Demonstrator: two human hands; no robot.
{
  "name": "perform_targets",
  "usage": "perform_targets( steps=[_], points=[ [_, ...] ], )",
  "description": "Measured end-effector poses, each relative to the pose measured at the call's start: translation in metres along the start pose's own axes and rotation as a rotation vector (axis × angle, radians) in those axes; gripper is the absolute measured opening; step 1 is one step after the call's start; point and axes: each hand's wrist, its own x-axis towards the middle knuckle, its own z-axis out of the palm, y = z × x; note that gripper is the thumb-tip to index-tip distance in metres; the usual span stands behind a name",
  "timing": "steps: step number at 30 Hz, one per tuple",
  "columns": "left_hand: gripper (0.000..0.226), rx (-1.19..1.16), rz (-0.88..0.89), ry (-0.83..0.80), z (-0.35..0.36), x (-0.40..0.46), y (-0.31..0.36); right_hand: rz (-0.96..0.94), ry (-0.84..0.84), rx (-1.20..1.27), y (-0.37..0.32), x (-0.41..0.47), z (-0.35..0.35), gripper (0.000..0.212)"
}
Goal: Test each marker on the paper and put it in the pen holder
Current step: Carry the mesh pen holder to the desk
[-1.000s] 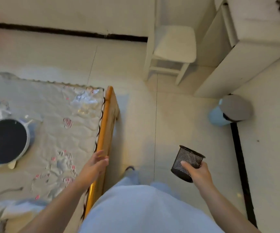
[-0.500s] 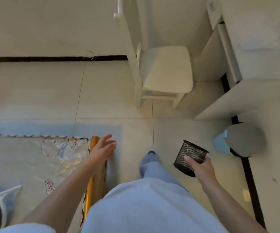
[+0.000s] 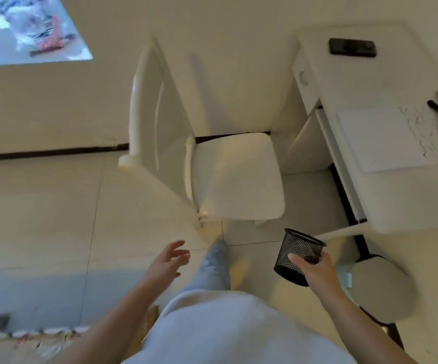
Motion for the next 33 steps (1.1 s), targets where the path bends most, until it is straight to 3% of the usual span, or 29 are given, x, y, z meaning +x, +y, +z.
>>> perform_targets(
  steps=[5, 10, 13, 24, 33],
  points=[
    [0.036, 0.163, 0.03, -0.185, 0.038, 0.076, 0.1, 0.045, 0.16, 0.121, -0.052, 0.037, -0.016, 0.067],
    [0.034, 0.35, 0.104, -0.312, 0.099, 0.139, 0.195, 0.013, 0.273, 0.224, -0.092, 0.072, -0.055, 0.055],
    [0.033, 0.41, 0.149, -0.379, 0.144, 0.164, 0.237, -0.01, 0.345, 0.254, -0.108, 0.096, -0.086, 0.062],
    [0.036, 0.555, 0.217, -0.427, 0.329, 0.167, 0.295, 0.031, 0.4, 0.272, -0.112, 0.179, -0.224, 0.073],
    [0.037, 0.827, 0.386, -0.594, 0.423, 0.183, 0.358, 0.042, 0.642, 0.404, -0.11, 0.211, -0.27, 0.078]
  ],
)
